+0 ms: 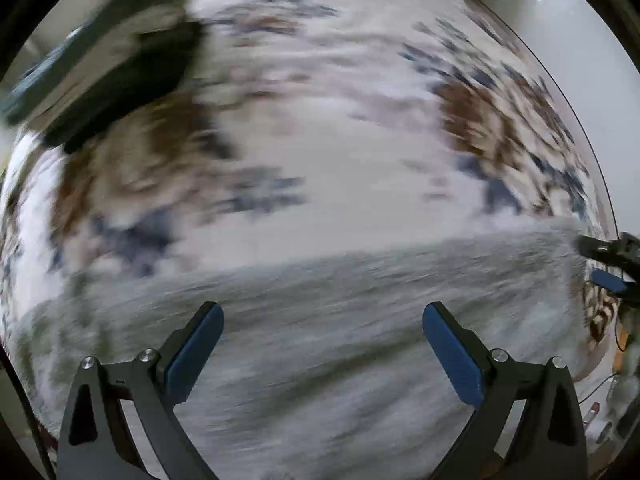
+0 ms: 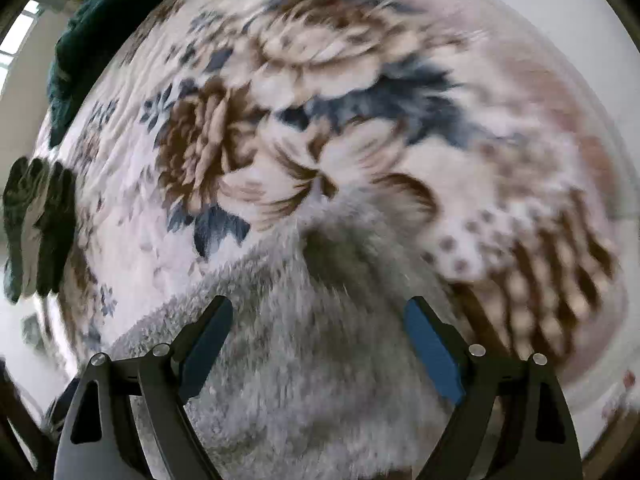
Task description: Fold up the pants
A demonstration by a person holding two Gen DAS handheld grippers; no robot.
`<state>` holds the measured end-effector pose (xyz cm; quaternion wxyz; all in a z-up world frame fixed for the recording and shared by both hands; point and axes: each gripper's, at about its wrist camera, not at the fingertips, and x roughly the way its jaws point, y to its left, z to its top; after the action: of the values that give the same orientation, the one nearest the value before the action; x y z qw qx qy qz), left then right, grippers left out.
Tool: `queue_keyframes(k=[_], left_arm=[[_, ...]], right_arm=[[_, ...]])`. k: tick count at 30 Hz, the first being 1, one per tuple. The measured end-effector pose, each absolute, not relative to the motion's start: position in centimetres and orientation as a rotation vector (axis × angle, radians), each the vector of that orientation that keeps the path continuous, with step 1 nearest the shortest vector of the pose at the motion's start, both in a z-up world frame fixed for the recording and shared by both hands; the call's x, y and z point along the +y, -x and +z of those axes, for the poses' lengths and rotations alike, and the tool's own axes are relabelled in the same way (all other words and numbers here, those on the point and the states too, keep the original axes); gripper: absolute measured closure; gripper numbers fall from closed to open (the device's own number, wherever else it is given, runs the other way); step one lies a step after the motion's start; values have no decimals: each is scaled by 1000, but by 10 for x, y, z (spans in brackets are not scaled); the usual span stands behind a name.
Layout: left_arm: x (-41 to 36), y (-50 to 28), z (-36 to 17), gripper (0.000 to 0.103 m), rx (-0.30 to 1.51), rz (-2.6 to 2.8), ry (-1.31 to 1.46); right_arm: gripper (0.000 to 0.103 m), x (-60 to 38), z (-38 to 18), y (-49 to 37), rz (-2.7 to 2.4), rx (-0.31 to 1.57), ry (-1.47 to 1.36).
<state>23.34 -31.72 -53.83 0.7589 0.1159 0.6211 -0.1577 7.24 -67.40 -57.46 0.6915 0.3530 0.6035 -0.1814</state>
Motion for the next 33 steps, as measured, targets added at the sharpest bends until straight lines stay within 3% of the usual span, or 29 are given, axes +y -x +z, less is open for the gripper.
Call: queue_keyframes(k=[1, 2, 4, 9, 12, 13, 15, 17, 18, 21, 26, 27, 28, 29, 33], left_arm=[[-332, -233, -543, 1, 1364, -348, -264], [-350, -233, -548, 1, 1372, -356, -276], [-376, -233, -553, 1, 1381, -357, -309], [-408, -226, -556, 1, 1384, -367, -340], [-413, -224, -562, 1, 1396, -357, -340], [-413, -224, -566, 1, 1414, -350, -335], [-413, -223, -569, 1, 1431, -343, -320], [-410, -222, -568, 1, 1434, -340, -308], [-409, -221, -568, 1, 1432, -342, -304], [-408, -218, -570, 1, 1447, -346, -297], [-414, -216, -574, 1, 1455, -354, -305], [-416, -216, -574, 1, 1454, -359, -304], [-419, -218, -573, 1, 1452, -364, -305], [-420, -218, -572, 1, 1447, -366, -310], [-433, -222, -568, 1, 1437, -386, -334]], right_arm=[[41, -673, -584, -80, -353, 1360, -775], [99, -670, -590, -86, -322, 1355, -725], [96, -659, -596, -92, -345, 1359, -556], [96, -691, -568, -90, -425, 1239, -548], [94, -701, -604, -108, -307, 1368, -666], [89, -703, -615, -112, -255, 1411, -731], [64, -712, -612, -105, -248, 1398, -791], [51, -727, -590, -83, -297, 1323, -855], [50, -732, -579, -69, -325, 1295, -880], [50, -729, -565, -21, -386, 1280, -971], [50, -688, -600, 17, -400, 1478, -961], [57, -680, -609, 17, -387, 1499, -965], [73, -669, -619, 16, -367, 1509, -963], [96, -662, -624, 15, -364, 1518, -946], [97, -662, -595, 19, -486, 1398, -852]])
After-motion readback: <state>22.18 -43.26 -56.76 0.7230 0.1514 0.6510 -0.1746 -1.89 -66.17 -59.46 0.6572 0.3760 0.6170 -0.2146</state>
